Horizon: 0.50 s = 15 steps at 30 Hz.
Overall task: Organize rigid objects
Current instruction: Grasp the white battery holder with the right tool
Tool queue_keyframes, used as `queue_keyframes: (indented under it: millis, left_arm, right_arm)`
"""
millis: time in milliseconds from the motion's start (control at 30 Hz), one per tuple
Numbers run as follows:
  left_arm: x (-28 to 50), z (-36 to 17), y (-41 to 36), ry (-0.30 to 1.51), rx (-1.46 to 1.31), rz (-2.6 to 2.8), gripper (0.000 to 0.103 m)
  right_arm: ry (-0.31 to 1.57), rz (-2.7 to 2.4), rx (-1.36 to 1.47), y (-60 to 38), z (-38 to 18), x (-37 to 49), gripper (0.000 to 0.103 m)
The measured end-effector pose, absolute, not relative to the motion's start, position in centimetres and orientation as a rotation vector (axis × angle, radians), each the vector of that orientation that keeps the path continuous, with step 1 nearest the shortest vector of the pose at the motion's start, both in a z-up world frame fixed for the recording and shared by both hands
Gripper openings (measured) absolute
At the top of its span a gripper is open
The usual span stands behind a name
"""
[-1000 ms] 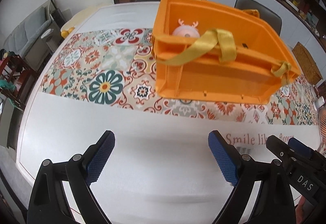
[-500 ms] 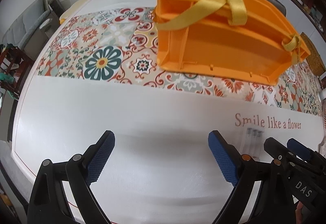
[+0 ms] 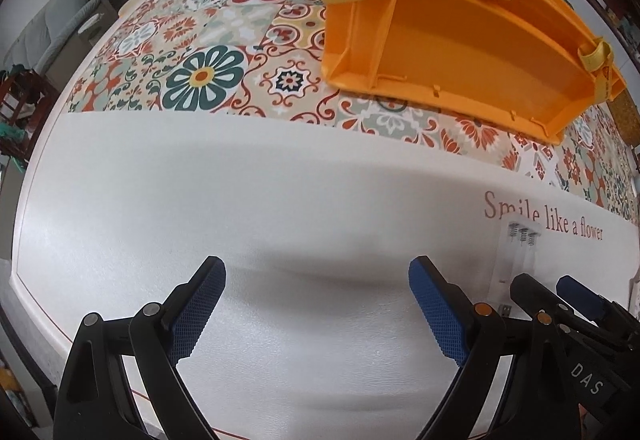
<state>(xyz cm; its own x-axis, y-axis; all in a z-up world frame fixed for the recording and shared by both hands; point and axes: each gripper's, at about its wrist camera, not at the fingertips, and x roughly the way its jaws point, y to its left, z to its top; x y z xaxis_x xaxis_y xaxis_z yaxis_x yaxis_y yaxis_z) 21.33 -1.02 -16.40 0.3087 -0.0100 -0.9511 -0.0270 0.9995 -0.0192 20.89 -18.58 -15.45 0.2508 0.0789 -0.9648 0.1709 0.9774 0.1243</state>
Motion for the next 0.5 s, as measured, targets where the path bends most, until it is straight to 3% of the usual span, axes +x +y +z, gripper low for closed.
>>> queue_keyframes:
  millis: [500]
  left_arm:
    - [21.5,-17.7,-0.7,1.291,-0.021,0.022,0.094]
  right_arm:
    - [1.371,-0.076,0.223,-17.8,-18.3,20.9,0.067]
